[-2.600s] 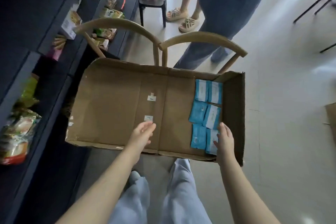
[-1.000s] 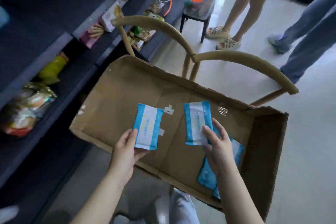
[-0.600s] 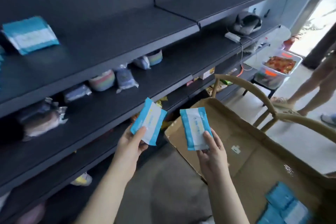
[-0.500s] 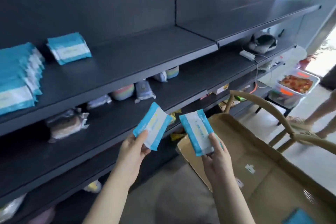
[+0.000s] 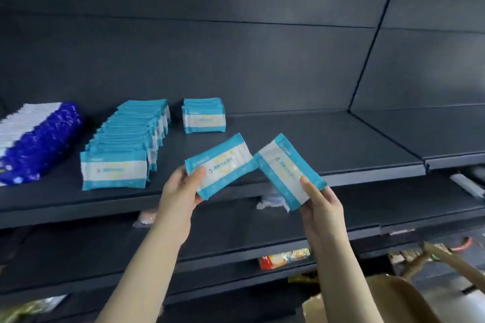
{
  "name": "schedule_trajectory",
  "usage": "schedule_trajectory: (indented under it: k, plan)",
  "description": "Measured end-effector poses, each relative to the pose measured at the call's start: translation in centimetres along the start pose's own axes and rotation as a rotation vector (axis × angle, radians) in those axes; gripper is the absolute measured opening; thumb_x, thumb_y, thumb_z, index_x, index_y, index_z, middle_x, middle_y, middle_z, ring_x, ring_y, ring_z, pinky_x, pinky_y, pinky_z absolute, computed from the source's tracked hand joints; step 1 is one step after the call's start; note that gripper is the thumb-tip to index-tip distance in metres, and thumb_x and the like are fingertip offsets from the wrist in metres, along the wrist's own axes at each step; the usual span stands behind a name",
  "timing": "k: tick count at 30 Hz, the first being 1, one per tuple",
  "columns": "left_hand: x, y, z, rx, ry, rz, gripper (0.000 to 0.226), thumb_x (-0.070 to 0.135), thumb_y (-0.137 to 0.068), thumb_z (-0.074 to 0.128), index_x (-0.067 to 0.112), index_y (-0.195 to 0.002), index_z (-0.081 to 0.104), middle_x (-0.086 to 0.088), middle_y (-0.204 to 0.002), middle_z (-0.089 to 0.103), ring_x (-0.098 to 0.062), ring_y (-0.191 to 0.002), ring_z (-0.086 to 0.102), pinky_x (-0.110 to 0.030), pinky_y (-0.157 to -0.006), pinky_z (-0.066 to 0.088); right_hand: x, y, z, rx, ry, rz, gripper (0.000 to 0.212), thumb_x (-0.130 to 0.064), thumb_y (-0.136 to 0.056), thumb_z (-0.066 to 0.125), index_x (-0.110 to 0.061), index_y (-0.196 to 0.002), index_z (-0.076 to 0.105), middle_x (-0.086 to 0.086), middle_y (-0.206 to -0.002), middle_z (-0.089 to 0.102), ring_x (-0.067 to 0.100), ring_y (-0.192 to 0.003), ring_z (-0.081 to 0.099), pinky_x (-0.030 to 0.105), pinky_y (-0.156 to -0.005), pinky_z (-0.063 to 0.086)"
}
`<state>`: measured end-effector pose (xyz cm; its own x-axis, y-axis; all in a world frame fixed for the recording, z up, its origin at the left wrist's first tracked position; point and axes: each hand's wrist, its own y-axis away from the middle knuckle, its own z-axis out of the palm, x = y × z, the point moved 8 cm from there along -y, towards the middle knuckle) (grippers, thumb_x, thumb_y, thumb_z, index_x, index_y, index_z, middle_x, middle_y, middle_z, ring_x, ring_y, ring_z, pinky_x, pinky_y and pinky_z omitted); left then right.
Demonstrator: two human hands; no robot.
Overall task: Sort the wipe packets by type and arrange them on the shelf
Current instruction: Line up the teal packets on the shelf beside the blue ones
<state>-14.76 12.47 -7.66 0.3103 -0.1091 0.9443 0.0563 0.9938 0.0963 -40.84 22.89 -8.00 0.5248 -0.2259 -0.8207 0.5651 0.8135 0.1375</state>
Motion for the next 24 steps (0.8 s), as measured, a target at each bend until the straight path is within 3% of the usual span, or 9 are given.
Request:
schedule_trajectory:
  k: [4, 9, 14, 17, 20, 24]
  plan:
    - [1.1, -4.4, 0.4, 0.126, -0.068, 0.081, 0.024, 0.028, -0.094, 0.064, 0.023, -0.118, 0.062, 0.003, -0.111, 0.072, -0.015, -0.105, 0.068, -0.041, -0.093, 0.054, -1.1, -5.7, 2.4, -0.022, 0.187, -0.082, 0.012, -0.014, -0.095, 0.064, -0.012, -0.106, 0.07, 0.003, -0.104, 0.076, 0.019, -0.102, 0.072, 0.028, -0.074, 0.059]
    - [2.1, -8.8, 0.7, 0.246, -0.168, 0.208, 0.017, 0.021, -0.099, 0.058, 0.023, -0.115, 0.063, 0.01, -0.104, 0.069, -0.005, -0.094, 0.065, -0.024, -0.077, 0.05, -0.9, -11.4, 4.7, -0.051, 0.309, -0.138, 0.009, -0.012, -0.096, 0.064, -0.014, -0.102, 0.07, -0.004, -0.096, 0.078, 0.014, -0.092, 0.074, 0.024, -0.072, 0.059]
    - [1.3, -12.6, 0.4, 0.273, -0.397, 0.252, 0.02, 0.021, -0.1, 0.054, 0.021, -0.119, 0.06, 0.01, -0.103, 0.065, -0.008, -0.098, 0.062, -0.018, -0.07, 0.045, 1.1, -14.9, 3.4, 0.174, 0.416, -0.181, 0.007, -0.019, -0.095, 0.062, -0.022, -0.1, 0.066, -0.005, -0.1, 0.072, 0.014, -0.096, 0.069, 0.028, -0.076, 0.051]
    - [1.1, -14.7, 0.6, 0.251, -0.482, 0.279, 0.02, 0.023, -0.1, 0.054, 0.022, -0.118, 0.062, 0.011, -0.104, 0.065, -0.005, -0.098, 0.062, -0.021, -0.076, 0.048, 1.6, -16.1, 4.4, 0.162, 0.435, -0.184, 0.006, -0.018, -0.096, 0.061, -0.021, -0.101, 0.065, -0.004, -0.102, 0.071, 0.012, -0.096, 0.068, 0.027, -0.075, 0.051]
    - [1.3, -17.1, 0.4, 0.272, -0.552, 0.299, 0.024, 0.023, -0.098, 0.057, 0.017, -0.12, 0.065, 0.002, -0.11, 0.059, -0.013, -0.1, 0.06, -0.023, -0.078, 0.046, 2.2, -17.1, 5.4, 0.138, 0.419, -0.173, 0.005, -0.019, -0.097, 0.062, -0.023, -0.098, 0.063, -0.003, -0.103, 0.071, 0.013, -0.096, 0.069, 0.027, -0.075, 0.053]
    - [1.8, -20.2, 0.4, 0.268, -0.607, 0.316, 0.03, 0.023, -0.096, 0.06, 0.01, -0.122, 0.065, -0.001, -0.111, 0.059, -0.017, -0.102, 0.059, -0.023, -0.078, 0.048, 2.8, -18.3, 6.6, 0.046, 0.449, -0.145, 0.011, -0.017, -0.096, 0.065, -0.018, -0.107, 0.065, 0.0, -0.104, 0.074, 0.015, -0.096, 0.071, 0.036, -0.084, 0.057]
